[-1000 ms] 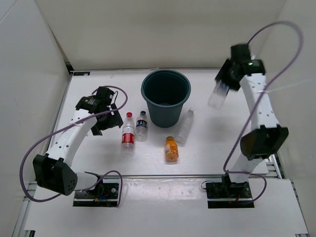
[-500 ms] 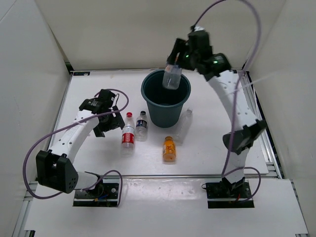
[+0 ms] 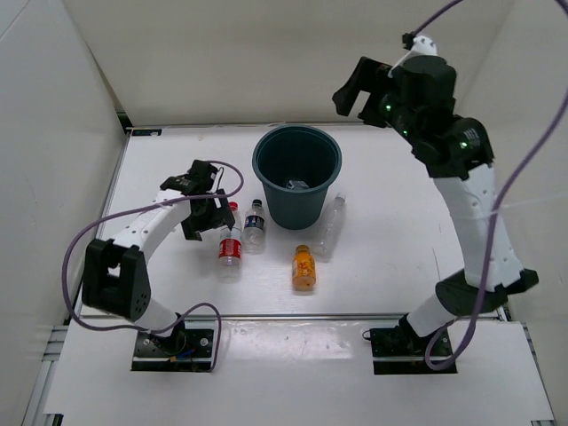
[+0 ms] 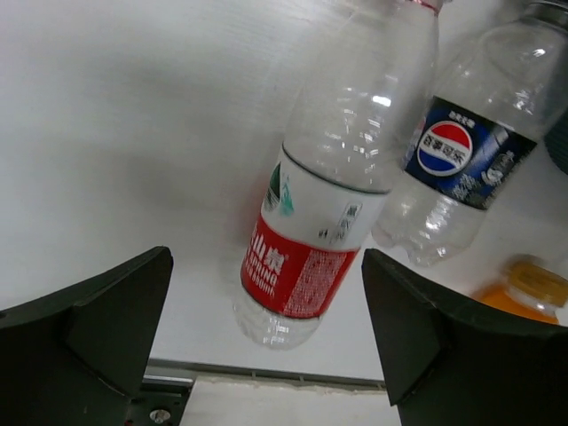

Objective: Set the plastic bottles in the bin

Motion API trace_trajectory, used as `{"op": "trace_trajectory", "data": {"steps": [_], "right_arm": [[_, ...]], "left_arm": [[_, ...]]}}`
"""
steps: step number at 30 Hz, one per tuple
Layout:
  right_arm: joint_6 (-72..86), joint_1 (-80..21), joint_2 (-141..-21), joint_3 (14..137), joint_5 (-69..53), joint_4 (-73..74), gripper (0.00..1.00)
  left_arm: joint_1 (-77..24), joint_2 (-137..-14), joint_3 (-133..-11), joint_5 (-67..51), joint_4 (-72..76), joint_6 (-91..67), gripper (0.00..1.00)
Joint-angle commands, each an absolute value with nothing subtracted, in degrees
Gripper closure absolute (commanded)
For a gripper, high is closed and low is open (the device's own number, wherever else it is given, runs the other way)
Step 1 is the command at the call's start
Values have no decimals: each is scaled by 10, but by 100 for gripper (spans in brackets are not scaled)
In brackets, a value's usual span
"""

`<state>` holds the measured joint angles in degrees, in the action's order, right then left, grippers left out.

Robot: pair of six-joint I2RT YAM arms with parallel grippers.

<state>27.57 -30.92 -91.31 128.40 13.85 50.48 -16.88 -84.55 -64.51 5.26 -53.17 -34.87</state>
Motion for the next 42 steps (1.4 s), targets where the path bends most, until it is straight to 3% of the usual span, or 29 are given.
{"op": "trace_trajectory", "data": {"steps": [1,11,14,15,18,21,23,29,31,34,37,42], "right_arm": [[260,-311,-909,1263,142,526,0],[244,-311,-892,1263,128,544,0],[243,-311,-887,1258,128,549,0],[243,-311,-887,1258,128,549,0],[243,-311,-882,1245,128,549,0],[243,-311,-882,1245,128,555,0],[243,-311,-882,1245,128,555,0],[249,-306,-870,1214,134,561,0],[260,-300,-870,1203,134,567,0],[278,-280,-858,1180,134,573,0],[315,-244,-845,1140,114,578,0],[380,-166,-819,1059,48,578,1]], "left_arm": [[-171,-883,-639,35,-470,-325,0],[-188,-968,-657,12,-425,-308,0],[-188,-986,-650,4,-425,-308,5],[-188,-991,-641,4,-425,-308,7],[-188,-980,-628,4,-425,-313,28],[-188,-947,-645,34,-459,-324,42],[-188,-913,-679,79,-491,-352,44],[-199,-870,-964,188,-610,-413,42],[-200,-857,-1038,188,-572,-404,41],[-205,-846,-1049,129,-431,-387,38],[-217,-902,-1094,64,-387,-377,34],[-279,-1066,-1270,13,-387,-334,33]]}}
